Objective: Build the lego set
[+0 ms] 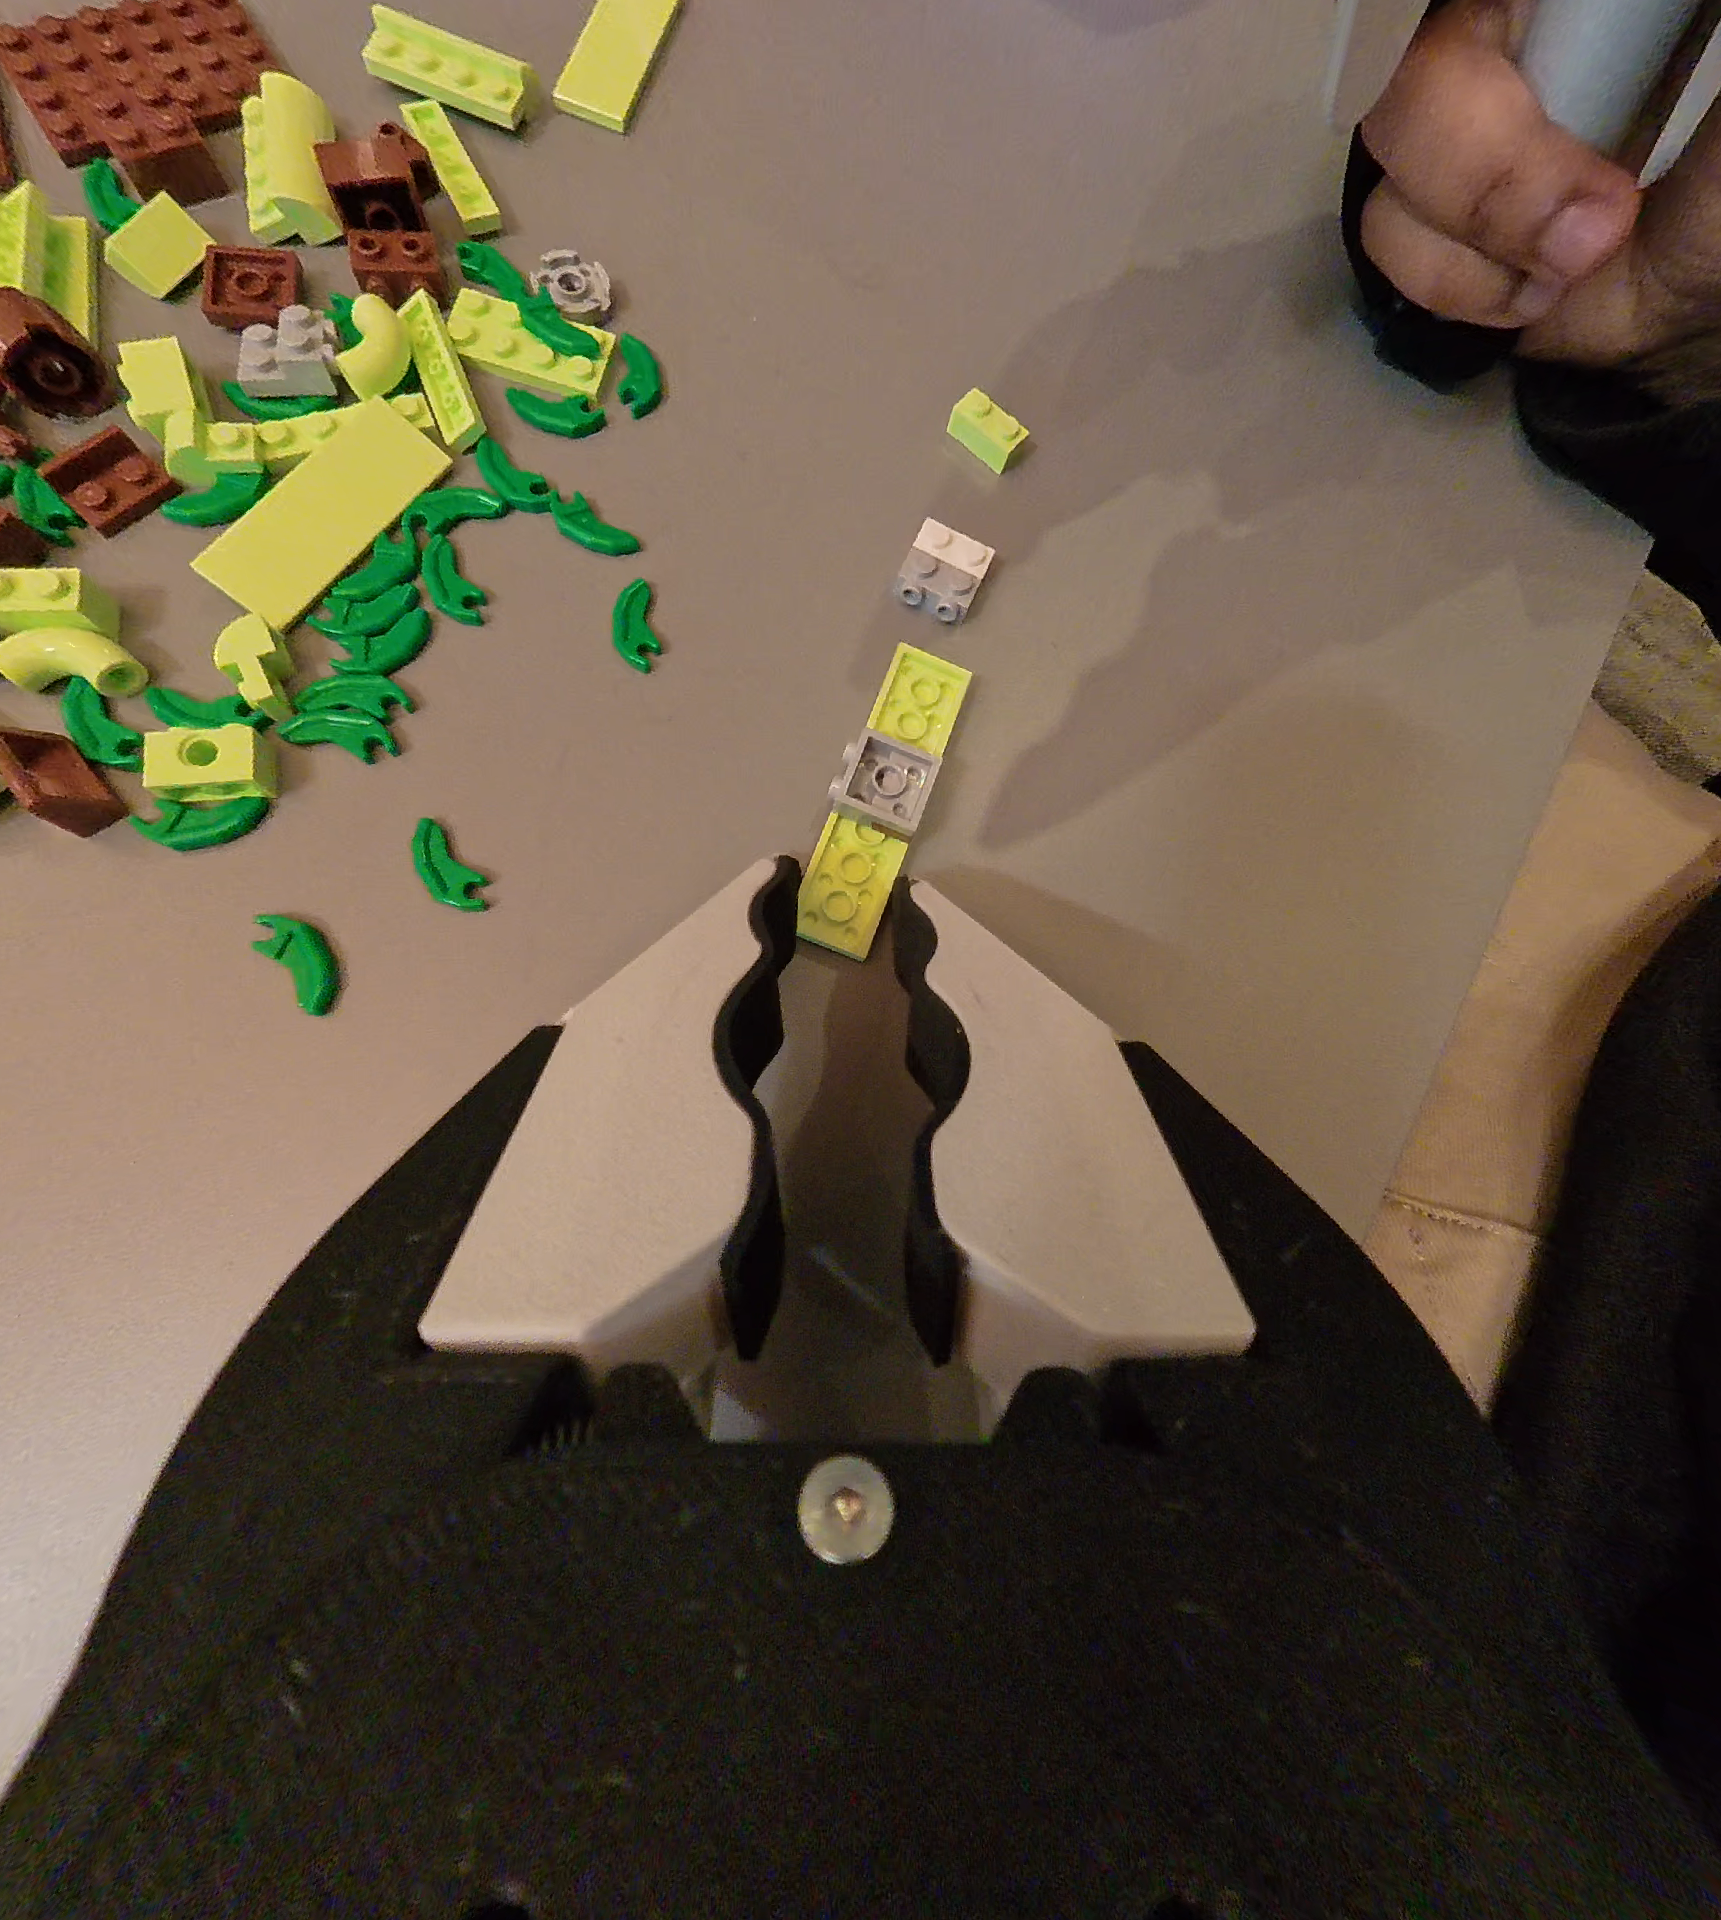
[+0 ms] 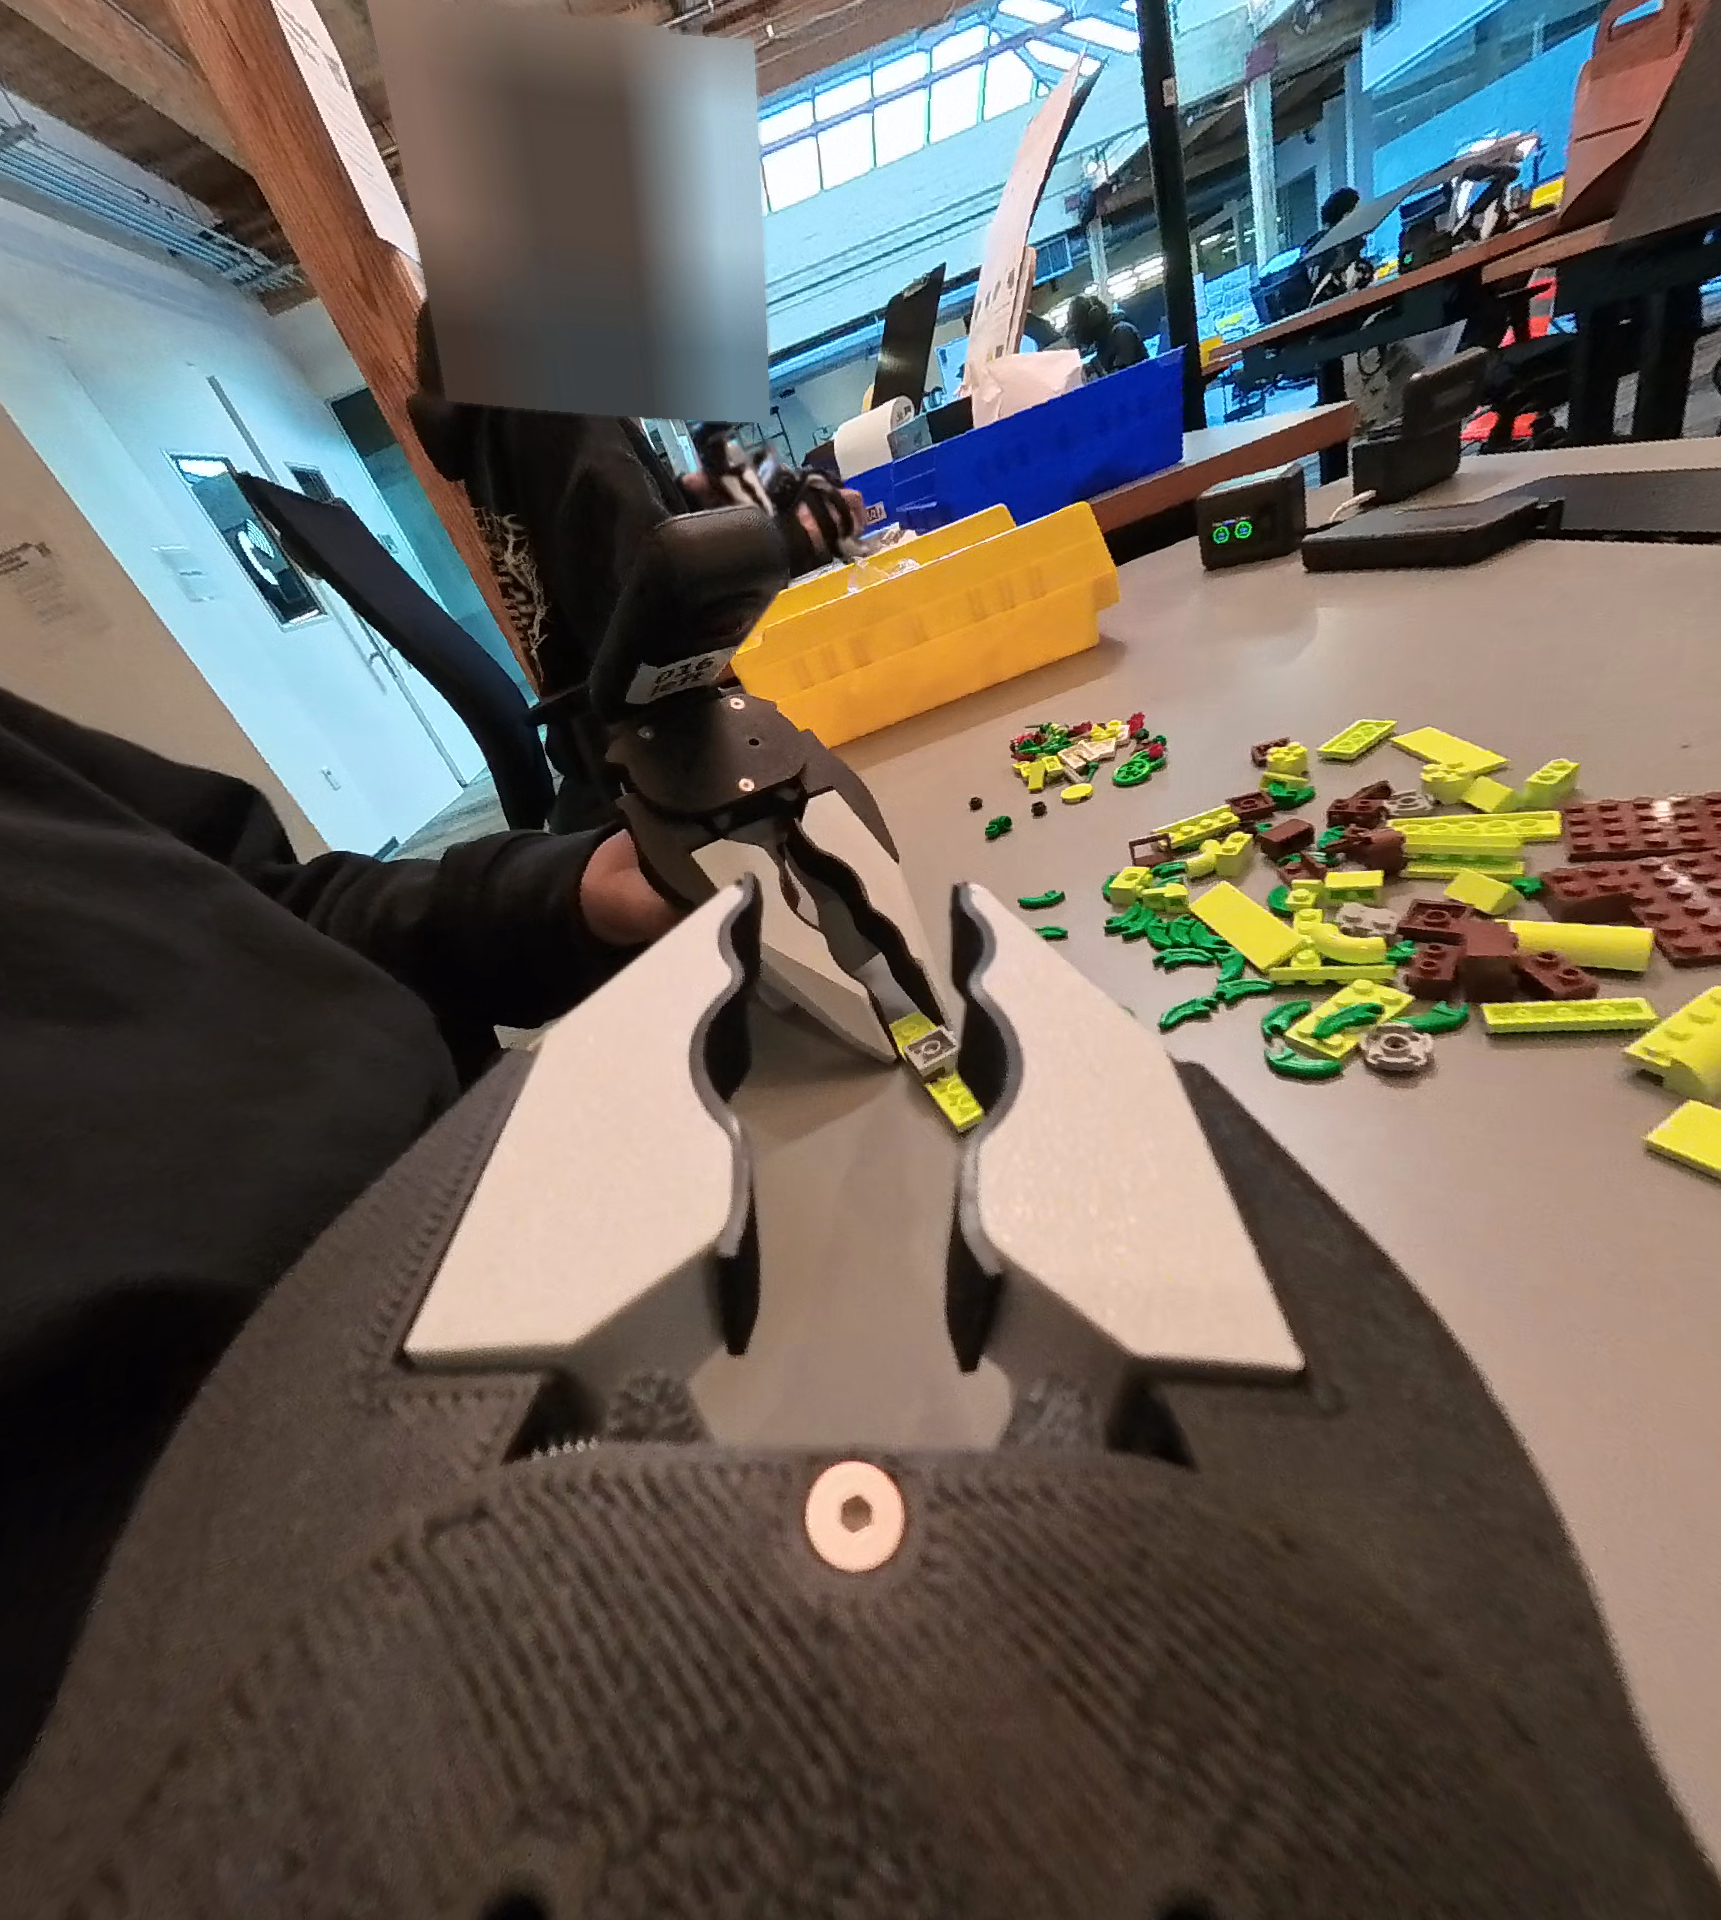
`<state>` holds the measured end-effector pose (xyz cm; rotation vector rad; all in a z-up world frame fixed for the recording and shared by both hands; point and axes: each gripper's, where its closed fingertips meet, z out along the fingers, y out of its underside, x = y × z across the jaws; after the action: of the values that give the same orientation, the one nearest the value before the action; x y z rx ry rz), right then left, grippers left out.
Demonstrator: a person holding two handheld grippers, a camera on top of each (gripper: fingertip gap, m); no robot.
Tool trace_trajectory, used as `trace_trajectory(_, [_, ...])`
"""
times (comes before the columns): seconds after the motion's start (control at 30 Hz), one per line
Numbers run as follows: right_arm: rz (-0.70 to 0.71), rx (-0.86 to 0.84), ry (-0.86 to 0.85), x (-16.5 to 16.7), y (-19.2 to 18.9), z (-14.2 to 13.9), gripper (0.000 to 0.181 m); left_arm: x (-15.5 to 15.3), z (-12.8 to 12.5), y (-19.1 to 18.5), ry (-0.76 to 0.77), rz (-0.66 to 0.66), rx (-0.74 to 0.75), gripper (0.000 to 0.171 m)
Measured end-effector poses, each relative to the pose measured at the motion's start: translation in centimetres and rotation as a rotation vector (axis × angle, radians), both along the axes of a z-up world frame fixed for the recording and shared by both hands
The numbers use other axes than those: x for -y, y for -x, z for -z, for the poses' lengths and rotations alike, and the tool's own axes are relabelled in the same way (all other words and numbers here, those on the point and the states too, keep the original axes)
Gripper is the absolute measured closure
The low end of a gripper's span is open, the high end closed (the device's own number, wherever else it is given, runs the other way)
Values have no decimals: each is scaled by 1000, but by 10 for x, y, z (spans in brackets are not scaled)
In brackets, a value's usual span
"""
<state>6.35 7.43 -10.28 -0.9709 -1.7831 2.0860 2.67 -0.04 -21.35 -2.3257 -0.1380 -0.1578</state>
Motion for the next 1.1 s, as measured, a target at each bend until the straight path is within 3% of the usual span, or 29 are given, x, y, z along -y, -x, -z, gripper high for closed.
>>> trace_trajectory(0.23, [4, -1, 11, -2, 0, -1, 146, 1, 1, 9, 6, -6, -40, 156])
trace_trajectory(0.6, [-13, 14, 15, 0, 1, 0, 144, -15, 1, 28, 7, 121, -75, 154])
trace_trajectory(1.1, [17, 28, 17, -3, 5, 1, 145, -5, -2, 47, 3, 12, -281, 153])
